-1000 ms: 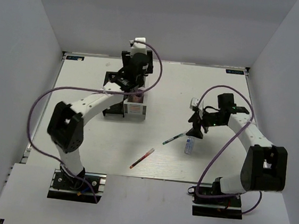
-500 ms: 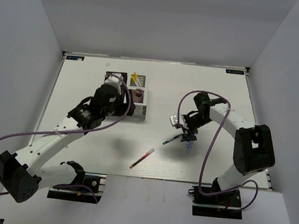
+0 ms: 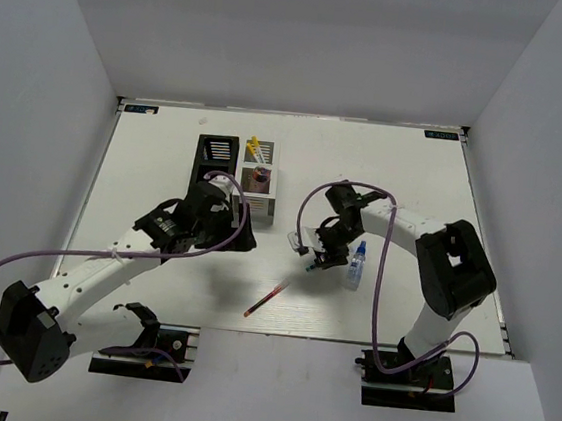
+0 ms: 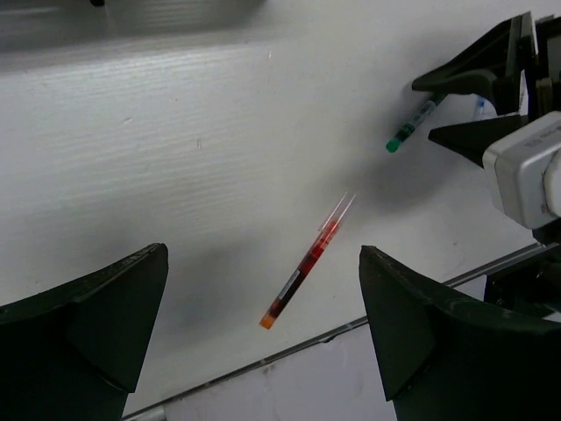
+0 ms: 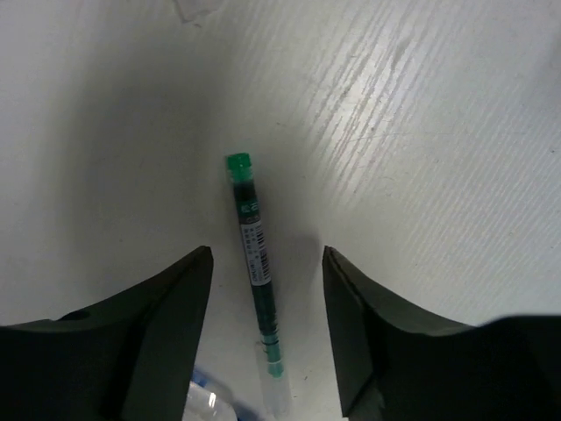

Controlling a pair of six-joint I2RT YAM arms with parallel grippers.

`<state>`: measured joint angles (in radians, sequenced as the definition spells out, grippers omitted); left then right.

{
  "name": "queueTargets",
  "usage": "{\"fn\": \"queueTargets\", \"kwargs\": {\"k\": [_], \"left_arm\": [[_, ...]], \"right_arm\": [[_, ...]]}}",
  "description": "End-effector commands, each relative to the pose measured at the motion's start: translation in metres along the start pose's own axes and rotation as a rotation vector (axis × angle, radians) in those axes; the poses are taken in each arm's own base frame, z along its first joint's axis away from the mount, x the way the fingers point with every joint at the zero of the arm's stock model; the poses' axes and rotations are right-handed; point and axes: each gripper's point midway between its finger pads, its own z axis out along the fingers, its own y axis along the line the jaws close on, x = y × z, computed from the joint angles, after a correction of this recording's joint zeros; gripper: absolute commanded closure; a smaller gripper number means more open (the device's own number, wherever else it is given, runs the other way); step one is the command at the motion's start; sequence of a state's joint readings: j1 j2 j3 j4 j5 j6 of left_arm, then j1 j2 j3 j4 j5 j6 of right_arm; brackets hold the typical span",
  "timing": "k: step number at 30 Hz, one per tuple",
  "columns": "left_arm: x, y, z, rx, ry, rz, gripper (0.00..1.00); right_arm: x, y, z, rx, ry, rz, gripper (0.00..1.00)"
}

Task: Sort the stationery into containers
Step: Move the pen to the center of the board, then pick up the pen from the center of the board.

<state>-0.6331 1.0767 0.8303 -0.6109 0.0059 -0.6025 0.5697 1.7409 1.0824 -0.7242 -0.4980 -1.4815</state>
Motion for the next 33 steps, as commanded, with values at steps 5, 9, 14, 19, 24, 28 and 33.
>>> {"fn": "queueTargets", "kwargs": {"k": [5,9,14,19,24,28,33], "left_arm": [[0.018,0.011,-0.013,-0.021,0.017,-0.04,0.0],[0.024,0.016,-0.022,-0.028,0.01,-0.075,0.0],[0.032,0.021,-0.028,-0.033,0.017,-0.085,0.0],[0.041,0.02,-0.029,-0.014,0.045,-0.095,0.0],[0.048,0.02,-0.031,0.004,0.057,-0.096,0.0],[0.055,0.023,-0.032,0.007,0.067,-0.096,0.0],[0.051,0.02,-0.037,0.03,0.037,-0.104,0.0]], "right_arm": [[0.009,-0.016,0.012,0.059,0.096,0.032,0.52],[0.018,-0.002,0.018,0.029,0.129,0.026,0.62],[0.025,0.02,0.026,-0.024,0.145,0.038,0.8],[0.015,0.02,0.021,-0.052,0.105,0.116,0.96],[-0.027,-0.053,-0.03,0.114,-0.027,0.211,1.0],[-0.076,-0.097,-0.084,0.207,-0.185,0.221,1.0],[-0.126,-0.126,-0.143,0.28,-0.307,0.139,1.0]]}}
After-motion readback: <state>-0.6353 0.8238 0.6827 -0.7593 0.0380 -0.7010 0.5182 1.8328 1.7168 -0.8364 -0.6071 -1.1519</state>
